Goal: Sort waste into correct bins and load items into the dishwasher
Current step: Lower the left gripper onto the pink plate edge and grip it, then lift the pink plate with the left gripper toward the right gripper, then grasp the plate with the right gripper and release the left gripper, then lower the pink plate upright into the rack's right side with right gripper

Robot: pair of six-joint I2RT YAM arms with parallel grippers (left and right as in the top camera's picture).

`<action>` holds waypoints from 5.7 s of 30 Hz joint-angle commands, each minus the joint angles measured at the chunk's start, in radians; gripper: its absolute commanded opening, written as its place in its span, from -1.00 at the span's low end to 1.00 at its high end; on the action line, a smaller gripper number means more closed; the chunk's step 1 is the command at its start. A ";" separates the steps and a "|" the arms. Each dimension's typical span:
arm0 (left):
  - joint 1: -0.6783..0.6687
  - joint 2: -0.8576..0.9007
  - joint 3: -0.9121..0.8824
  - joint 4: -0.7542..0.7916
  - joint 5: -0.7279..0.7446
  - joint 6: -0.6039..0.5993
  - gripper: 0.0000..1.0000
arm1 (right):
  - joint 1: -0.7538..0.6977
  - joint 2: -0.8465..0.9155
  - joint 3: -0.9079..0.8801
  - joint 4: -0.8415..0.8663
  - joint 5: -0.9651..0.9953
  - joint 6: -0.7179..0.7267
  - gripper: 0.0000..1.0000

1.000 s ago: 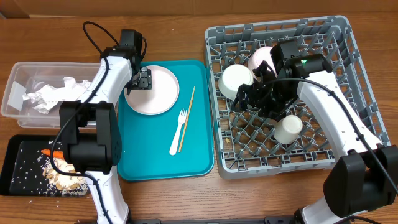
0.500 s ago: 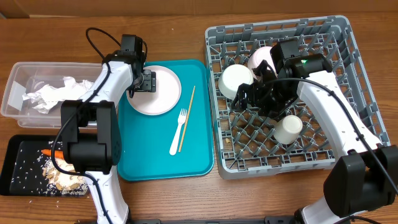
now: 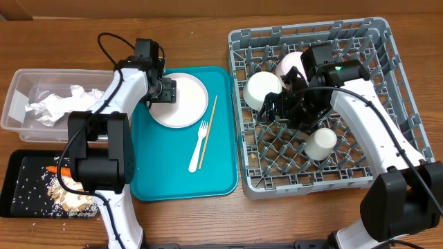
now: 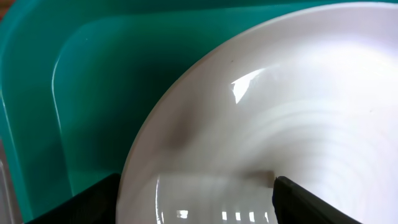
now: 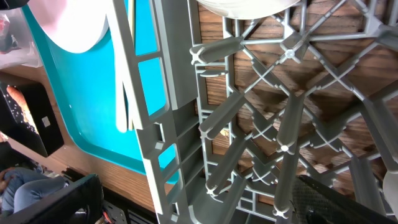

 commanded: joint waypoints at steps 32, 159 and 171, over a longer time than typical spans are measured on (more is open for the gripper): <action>0.046 0.010 -0.030 0.021 0.054 -0.069 -0.47 | 0.005 -0.018 0.017 0.011 -0.001 0.004 1.00; -0.176 -0.522 0.067 -0.543 0.187 -0.083 1.00 | -0.071 -0.108 0.247 -0.155 1.354 0.370 -0.92; -0.176 -0.522 0.067 -0.543 0.187 -0.083 1.00 | -0.021 -0.107 0.219 -0.142 1.281 0.257 -0.92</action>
